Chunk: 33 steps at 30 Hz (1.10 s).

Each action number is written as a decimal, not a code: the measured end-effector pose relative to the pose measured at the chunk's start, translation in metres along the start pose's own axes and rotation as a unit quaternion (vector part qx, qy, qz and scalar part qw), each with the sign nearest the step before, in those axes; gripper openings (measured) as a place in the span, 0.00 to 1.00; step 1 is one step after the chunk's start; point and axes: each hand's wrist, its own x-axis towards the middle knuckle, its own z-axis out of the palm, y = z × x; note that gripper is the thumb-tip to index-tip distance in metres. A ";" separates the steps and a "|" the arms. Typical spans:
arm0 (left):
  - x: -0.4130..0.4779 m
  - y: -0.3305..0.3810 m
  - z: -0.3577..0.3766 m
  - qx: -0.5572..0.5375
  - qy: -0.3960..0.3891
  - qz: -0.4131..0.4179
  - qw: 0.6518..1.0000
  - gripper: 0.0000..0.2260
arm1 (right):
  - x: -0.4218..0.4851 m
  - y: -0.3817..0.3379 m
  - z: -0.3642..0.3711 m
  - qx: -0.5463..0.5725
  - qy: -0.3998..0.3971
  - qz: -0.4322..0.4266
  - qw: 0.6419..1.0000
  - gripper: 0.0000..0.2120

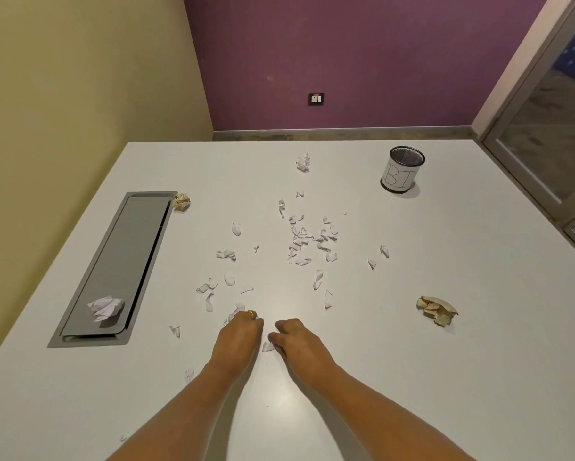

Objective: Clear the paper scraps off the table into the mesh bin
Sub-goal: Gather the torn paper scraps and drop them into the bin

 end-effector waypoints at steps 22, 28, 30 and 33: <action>0.070 0.038 -0.052 -0.039 0.074 0.023 0.996 0.10 | 0.013 0.072 -0.068 0.202 0.095 0.141 0.964 0.11; 0.136 0.095 -0.093 -0.056 0.121 0.055 0.989 0.09 | 0.039 0.132 -0.114 0.221 0.194 0.196 0.935 0.14; 0.162 0.115 -0.106 -0.068 0.135 0.066 0.986 0.09 | 0.051 0.153 -0.132 0.214 0.226 0.197 0.930 0.13; 0.201 0.143 -0.125 -0.097 0.154 0.092 0.979 0.10 | 0.071 0.183 -0.164 0.221 0.274 0.206 0.913 0.13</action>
